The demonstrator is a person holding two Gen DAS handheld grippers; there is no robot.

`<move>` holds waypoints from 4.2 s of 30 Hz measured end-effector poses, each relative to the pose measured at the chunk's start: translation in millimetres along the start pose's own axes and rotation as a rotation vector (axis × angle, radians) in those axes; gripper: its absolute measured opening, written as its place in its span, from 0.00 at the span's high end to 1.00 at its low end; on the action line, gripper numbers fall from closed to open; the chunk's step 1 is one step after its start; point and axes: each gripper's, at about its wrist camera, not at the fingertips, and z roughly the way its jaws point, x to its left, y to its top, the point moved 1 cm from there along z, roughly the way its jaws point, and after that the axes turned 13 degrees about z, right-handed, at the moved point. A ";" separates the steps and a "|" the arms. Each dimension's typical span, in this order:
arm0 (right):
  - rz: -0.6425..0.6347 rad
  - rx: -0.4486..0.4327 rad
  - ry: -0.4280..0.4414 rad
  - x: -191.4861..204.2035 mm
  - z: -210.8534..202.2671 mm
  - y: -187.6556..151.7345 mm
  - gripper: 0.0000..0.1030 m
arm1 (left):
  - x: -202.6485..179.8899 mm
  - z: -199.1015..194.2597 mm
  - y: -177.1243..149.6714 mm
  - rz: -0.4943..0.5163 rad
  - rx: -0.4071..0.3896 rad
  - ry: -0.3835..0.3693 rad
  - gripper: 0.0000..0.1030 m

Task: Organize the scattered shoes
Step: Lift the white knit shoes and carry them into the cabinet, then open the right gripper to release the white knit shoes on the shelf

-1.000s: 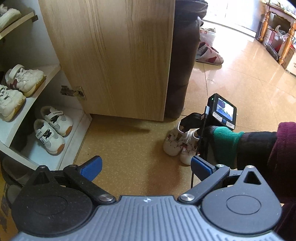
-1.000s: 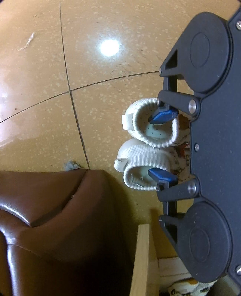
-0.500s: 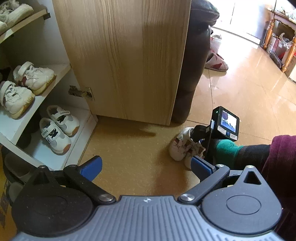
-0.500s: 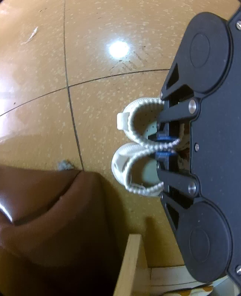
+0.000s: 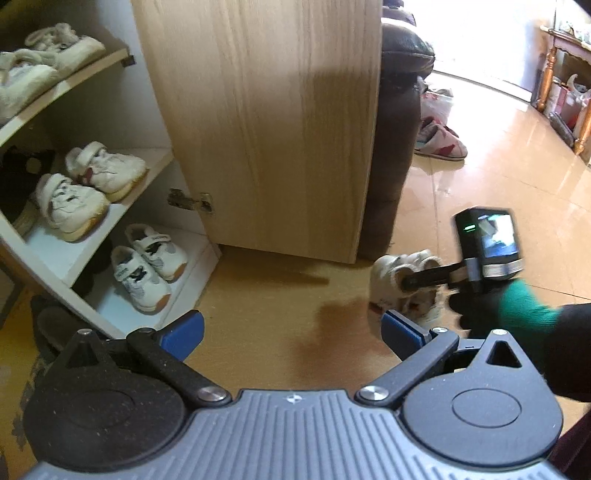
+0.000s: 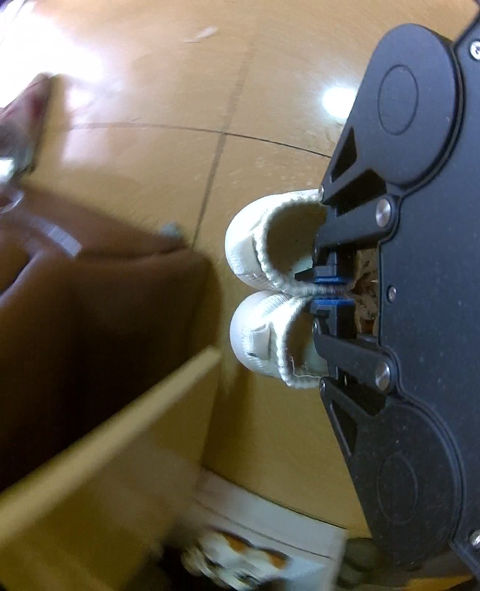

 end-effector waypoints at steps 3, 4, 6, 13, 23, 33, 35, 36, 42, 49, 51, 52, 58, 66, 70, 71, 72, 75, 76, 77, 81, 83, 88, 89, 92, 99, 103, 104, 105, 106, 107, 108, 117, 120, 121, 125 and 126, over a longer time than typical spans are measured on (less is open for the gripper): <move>-0.088 -0.032 0.039 11.4 -42.8 0.9 0.92 | 4.8 -2.6 -1.0 -0.023 -0.009 0.029 0.00; -0.114 -0.044 0.052 14.9 -57.9 1.7 0.92 | 4.8 -4.6 -0.9 -0.024 -0.015 0.032 0.00; -0.156 -0.062 0.074 20.7 -81.1 3.6 0.92 | 3.8 -10.1 -0.5 -0.021 -0.028 0.033 0.00; -0.276 -0.151 0.128 43.5 -144.6 14.7 0.92 | 6.1 -21.9 -2.8 -0.027 -0.055 0.060 0.00; -0.434 -0.251 0.214 105.9 -239.2 56.1 0.93 | 9.2 -39.1 -6.7 -0.055 -0.144 0.064 0.00; -0.570 -0.381 0.300 191.6 -326.9 93.6 0.92 | 26.7 -82.6 -10.9 -0.160 -0.315 0.122 0.00; -0.600 -0.399 0.316 210.1 -341.2 97.6 0.92 | 30.8 -84.4 -13.0 -0.175 -0.314 0.119 0.00; -0.618 -0.414 0.325 222.8 -348.9 98.7 0.92 | 32.9 -85.1 -13.9 -0.181 -0.314 0.120 0.00; -0.662 -0.472 0.406 277.2 -391.7 109.7 0.93 | 50.5 -102.0 -21.1 -0.234 -0.367 0.207 0.00; -0.684 -0.563 0.532 357.7 -460.3 136.3 0.93 | 83.3 -111.7 -31.7 -0.364 -0.377 0.198 0.00; -0.683 -0.587 0.561 376.7 -481.2 146.7 0.93 | 87.9 -111.5 -32.6 -0.380 -0.376 0.196 0.00; -0.684 -0.601 0.575 387.5 -492.7 152.7 0.93 | 89.2 -111.8 -32.7 -0.384 -0.378 0.194 0.00; -0.691 -0.695 0.615 445.3 -558.1 186.1 0.93 | 97.2 -113.9 -32.7 -0.411 -0.390 0.189 0.00; -0.674 -0.725 0.652 497.0 -608.6 224.3 0.93 | 107.2 -109.5 -37.2 -0.436 -0.370 0.174 0.00; -0.675 -0.753 0.662 520.0 -624.1 237.8 0.93 | 107.3 -108.7 -35.4 -0.429 -0.365 0.170 0.00; -0.674 -0.751 0.670 523.9 -625.8 240.3 0.93 | 106.9 -107.1 -34.3 -0.429 -0.360 0.158 0.00; -0.674 -0.750 0.679 527.9 -627.4 242.7 0.93 | 106.4 -105.7 -33.5 -0.430 -0.357 0.148 0.00; -0.695 -0.764 0.699 543.1 -630.1 249.1 0.93 | 103.9 -101.1 -31.1 -0.426 -0.348 0.135 0.00; -0.697 -0.766 0.709 546.6 -630.6 251.6 0.93 | 103.6 -99.4 -30.3 -0.427 -0.345 0.132 0.00; -0.706 -0.763 0.711 551.3 -628.9 253.9 0.93 | 103.6 -97.5 -29.4 -0.429 -0.341 0.127 0.00; -0.767 -0.755 0.683 578.2 -622.2 260.5 0.93 | 103.1 -93.8 -26.6 -0.437 -0.340 0.110 0.00; -0.791 -0.752 0.674 589.4 -617.8 264.5 0.93 | 103.1 -91.7 -24.8 -0.437 -0.341 0.104 0.00; -0.829 -0.767 0.667 598.4 -602.2 262.7 0.92 | 105.2 -85.1 -23.1 -0.446 -0.332 0.081 0.00; -0.829 -0.767 0.669 600.4 -598.2 263.5 0.92 | 106.8 -84.9 -23.2 -0.449 -0.333 0.080 0.00; -0.831 -0.759 0.679 603.1 -591.5 262.9 0.92 | 113.7 -86.2 -25.3 -0.465 -0.339 0.091 0.00; -0.862 -0.735 0.664 615.4 -576.2 260.0 0.88 | 126.4 -85.4 -34.2 -0.495 -0.324 0.123 0.00; -0.868 -0.699 0.623 623.8 -568.3 258.7 0.81 | 130.9 -86.0 -37.0 -0.501 -0.320 0.136 0.00; -0.857 -0.681 0.611 626.0 -567.0 260.3 0.79 | 131.7 -86.3 -37.1 -0.502 -0.321 0.137 0.00; -0.853 -0.674 0.604 627.3 -566.4 261.4 0.75 | 132.5 -86.6 -37.1 -0.502 -0.322 0.137 0.00; -0.853 -0.662 0.587 630.1 -565.1 263.7 0.74 | 133.3 -87.0 -37.2 -0.503 -0.323 0.138 0.00; -0.854 -0.651 0.569 632.8 -563.9 266.0 0.72 | 134.2 -87.6 -37.2 -0.503 -0.325 0.140 0.00; -0.854 -0.640 0.551 635.6 -562.7 268.2 0.69 | 135.0 -88.1 -37.3 -0.504 -0.327 0.142 0.00; -0.866 -0.676 0.450 630.8 -581.4 265.2 0.14 | 136.0 -93.6 -39.5 -0.502 -0.335 0.152 0.00; -0.852 -0.696 0.460 623.2 -588.8 262.6 0.12 | 136.1 -96.5 -39.0 -0.499 -0.341 0.157 0.00; -0.851 -0.700 0.462 621.0 -590.1 261.0 0.11 | 135.8 -97.3 -38.6 -0.498 -0.343 0.156 0.00; -0.834 -0.718 0.506 594.8 -597.2 244.9 0.05 | 132.6 -101.3 -36.5 -0.483 -0.350 0.171 0.00; -0.829 -0.724 0.517 588.2 -598.6 240.2 0.04 | 132.3 -103.1 -36.2 -0.484 -0.355 0.175 0.00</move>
